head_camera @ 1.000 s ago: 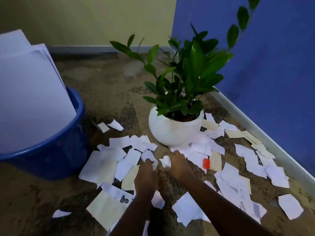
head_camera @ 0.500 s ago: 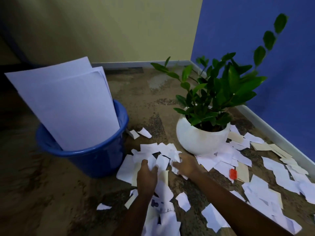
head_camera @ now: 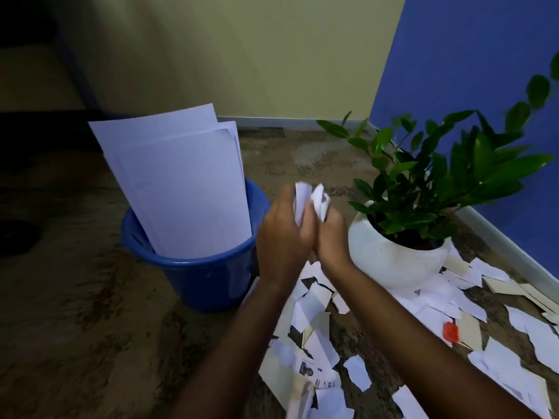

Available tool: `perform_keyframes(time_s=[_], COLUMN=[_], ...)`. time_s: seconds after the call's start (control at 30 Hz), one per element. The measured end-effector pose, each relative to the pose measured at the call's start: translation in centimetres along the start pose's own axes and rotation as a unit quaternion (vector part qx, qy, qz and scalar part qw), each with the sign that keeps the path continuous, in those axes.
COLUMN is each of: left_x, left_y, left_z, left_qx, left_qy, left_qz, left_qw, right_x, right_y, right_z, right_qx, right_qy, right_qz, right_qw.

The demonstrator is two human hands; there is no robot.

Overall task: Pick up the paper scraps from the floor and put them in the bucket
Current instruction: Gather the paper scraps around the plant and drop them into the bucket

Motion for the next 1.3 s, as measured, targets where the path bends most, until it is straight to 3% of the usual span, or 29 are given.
perform_keyframes(time_s=[0.07,0.17,0.27,0.37,0.47,0.57,0.63,0.7,0.77,0.83,0.9,0.97,1.03,1.13,1.3], left_x=[1.3,3.2,3.8,2.4,1.4,0.6,-0.8,-4.2,-8.1,-9.9,-11.2,-13.0,-15.1,-16.8,-17.3], left_y=[3.1,7.0,8.4,7.6,7.2,7.5,6.0,3.0,0.0,-2.8,-4.7,-5.4,-6.1,-7.7,-9.3], left_z=[0.9,-1.3,-5.8,-9.5,-9.9,-6.5,-2.5,0.4,-0.1,-3.5,-8.7,-14.0,-16.7,-17.6,-17.4], left_qx=[0.016,0.067,0.093,0.099,0.138,0.234,0.305,0.395,0.425,0.422,0.389,0.31,0.209,0.139,0.106], left_qy=[-0.011,0.056,0.174,0.277,0.283,0.155,-0.034,-0.249,-0.348,-0.259,-0.062,0.122,0.246,0.321,0.338], left_qz=[0.051,0.087,0.032,-0.059,-0.077,-0.037,-0.052,-0.098,-0.183,-0.305,-0.4,-0.421,-0.429,-0.434,-0.401], left_qw=[0.999,0.992,0.98,0.954,0.946,0.959,0.95,0.879,0.816,0.814,0.828,0.843,0.844,0.83,0.845], right_x=[0.4,0.9,1.1,1.2,1.1,0.2,-1.0,-2.3,-3.1,-4.0,-5.8,-7.8,-9.5,-10.9,-11.0], right_y=[-0.9,-4.1,-8.9,-11.0,-11.4,-9.0,-6.5,-4.4,-3.5,-3.8,-4.4,-4.7,-5.1,-5.7,-5.9], right_z=[-3.5,-7.5,-7.6,-6.4,-6.8,-7.7,-7.2,-4.5,0.0,5.7,11.4,15.3,17.4,18.4,17.0], right_qx=[0.02,0.006,-0.067,-0.098,-0.129,-0.132,-0.138,-0.143,-0.174,-0.261,-0.354,-0.415,-0.406,-0.399,-0.413], right_qy=[0.053,0.1,0.036,-0.024,-0.002,0.075,0.121,0.125,0.08,-0.003,-0.094,-0.153,-0.185,-0.199,-0.146], right_qz=[-0.002,-0.083,-0.205,-0.254,-0.271,-0.218,-0.162,-0.129,-0.139,-0.201,-0.283,-0.334,-0.362,-0.367,-0.31], right_qw=[0.998,0.992,0.976,0.962,0.954,0.964,0.97,0.973,0.972,0.944,0.886,0.832,0.818,0.816,0.844])
Point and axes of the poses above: each hand's wrist, its own x-axis towards the middle knuckle, its own y-axis out of the back of the hand, z = x × y, the point moved 10 cm from there along x, towards the middle knuckle, and after that the axes turned 15 degrees about -z, right-handed, at the moved point
